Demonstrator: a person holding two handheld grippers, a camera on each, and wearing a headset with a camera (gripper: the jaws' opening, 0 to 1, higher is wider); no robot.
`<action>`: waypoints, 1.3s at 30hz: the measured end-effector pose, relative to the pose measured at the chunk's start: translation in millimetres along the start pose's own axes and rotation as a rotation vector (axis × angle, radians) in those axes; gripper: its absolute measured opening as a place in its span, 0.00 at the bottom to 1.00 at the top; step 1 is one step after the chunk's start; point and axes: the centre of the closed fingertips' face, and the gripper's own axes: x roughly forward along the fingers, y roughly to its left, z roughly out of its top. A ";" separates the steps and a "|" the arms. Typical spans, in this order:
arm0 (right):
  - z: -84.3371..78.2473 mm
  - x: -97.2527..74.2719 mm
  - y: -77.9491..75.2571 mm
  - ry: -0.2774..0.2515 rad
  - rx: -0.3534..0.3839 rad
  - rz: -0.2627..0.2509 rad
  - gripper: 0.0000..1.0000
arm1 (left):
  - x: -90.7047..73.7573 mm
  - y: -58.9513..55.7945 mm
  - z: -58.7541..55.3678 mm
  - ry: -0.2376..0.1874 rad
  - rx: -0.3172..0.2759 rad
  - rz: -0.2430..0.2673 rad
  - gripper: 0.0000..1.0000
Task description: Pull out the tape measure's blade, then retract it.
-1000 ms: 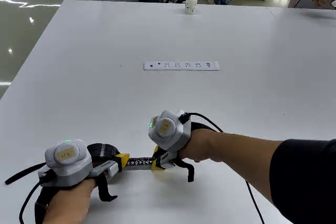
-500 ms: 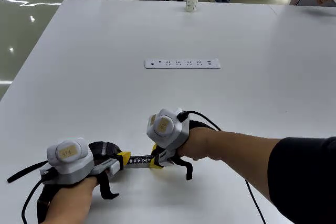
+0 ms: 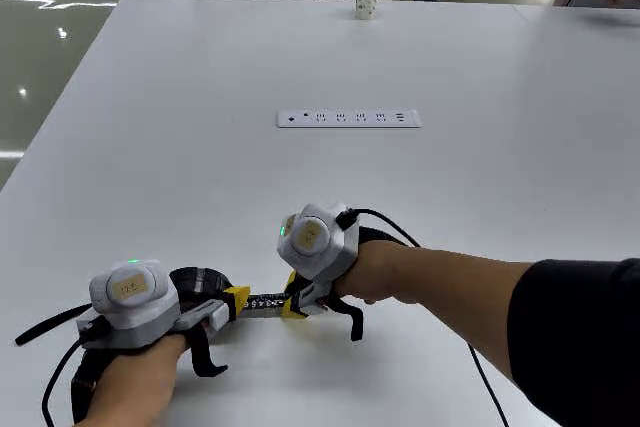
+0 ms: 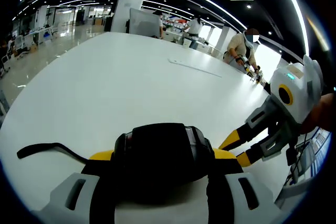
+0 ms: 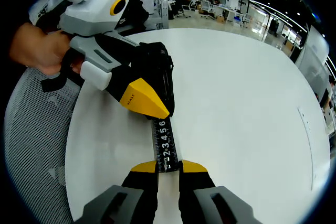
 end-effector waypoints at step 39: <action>11.0 5.9 1.8 -0.049 0.035 0.016 0.11 | -0.3 1.4 0.3 0.002 -0.008 -0.007 0.65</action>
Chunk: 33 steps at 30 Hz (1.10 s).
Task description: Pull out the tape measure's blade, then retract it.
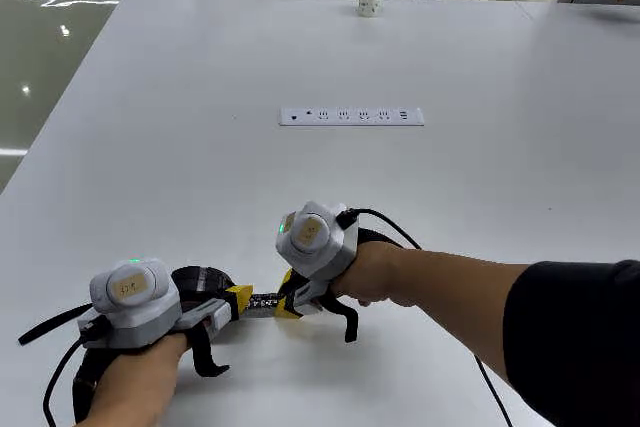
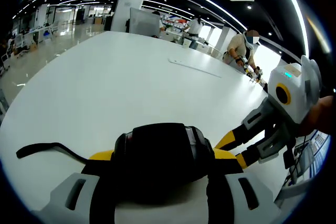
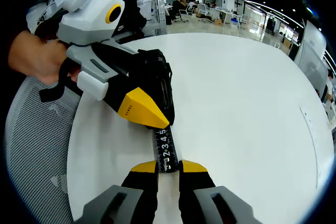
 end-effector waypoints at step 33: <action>10.1 5.5 2.0 -0.028 -0.013 0.014 0.11 | 0.5 2.0 0.1 -0.001 -0.010 -0.006 0.65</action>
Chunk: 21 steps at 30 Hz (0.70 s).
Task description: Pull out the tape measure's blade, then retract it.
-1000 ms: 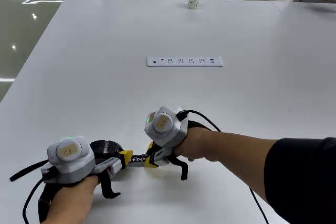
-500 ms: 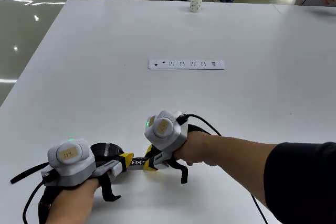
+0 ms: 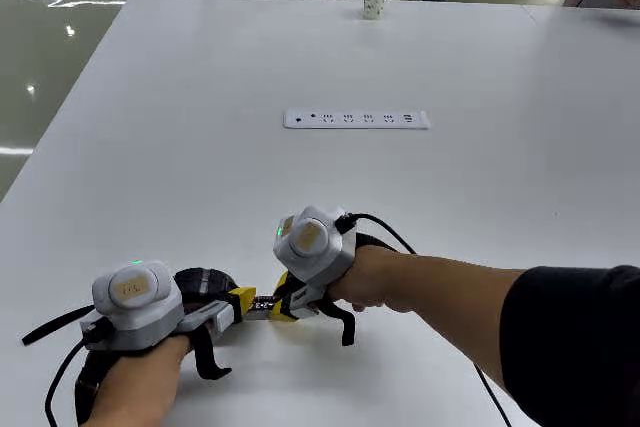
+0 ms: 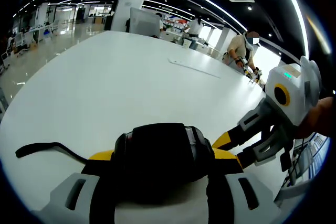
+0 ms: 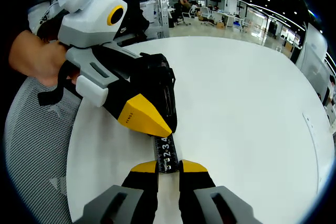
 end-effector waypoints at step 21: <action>5.9 4.1 0.7 -0.013 0.037 0.001 0.11 | -1.2 -1.5 0.5 0.001 -0.004 -0.005 0.65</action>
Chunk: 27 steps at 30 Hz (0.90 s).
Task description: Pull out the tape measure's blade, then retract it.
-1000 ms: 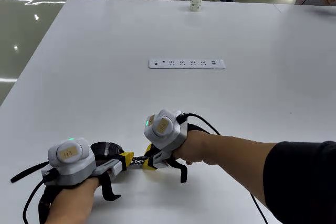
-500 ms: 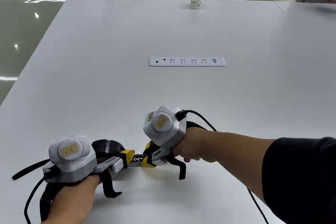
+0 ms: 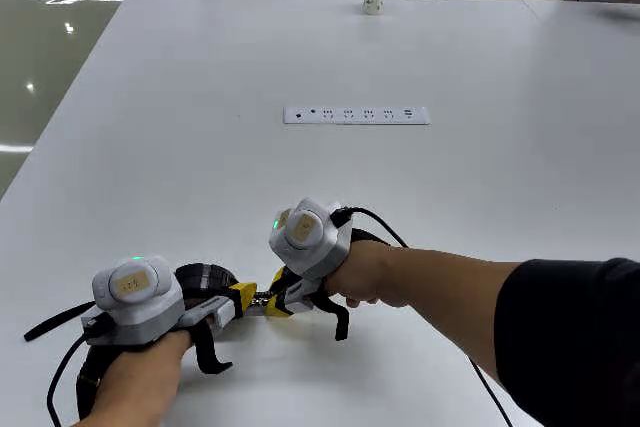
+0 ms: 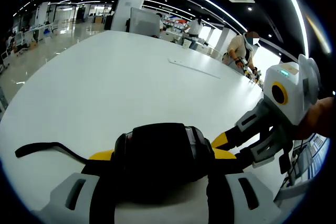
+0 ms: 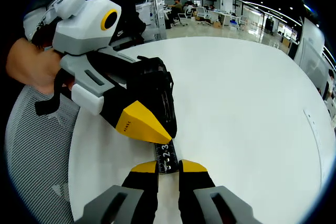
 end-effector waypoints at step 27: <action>8.1 7.2 2.3 -0.009 0.006 0.001 0.11 | 0.3 -0.1 -0.2 0.000 -0.006 -0.006 0.65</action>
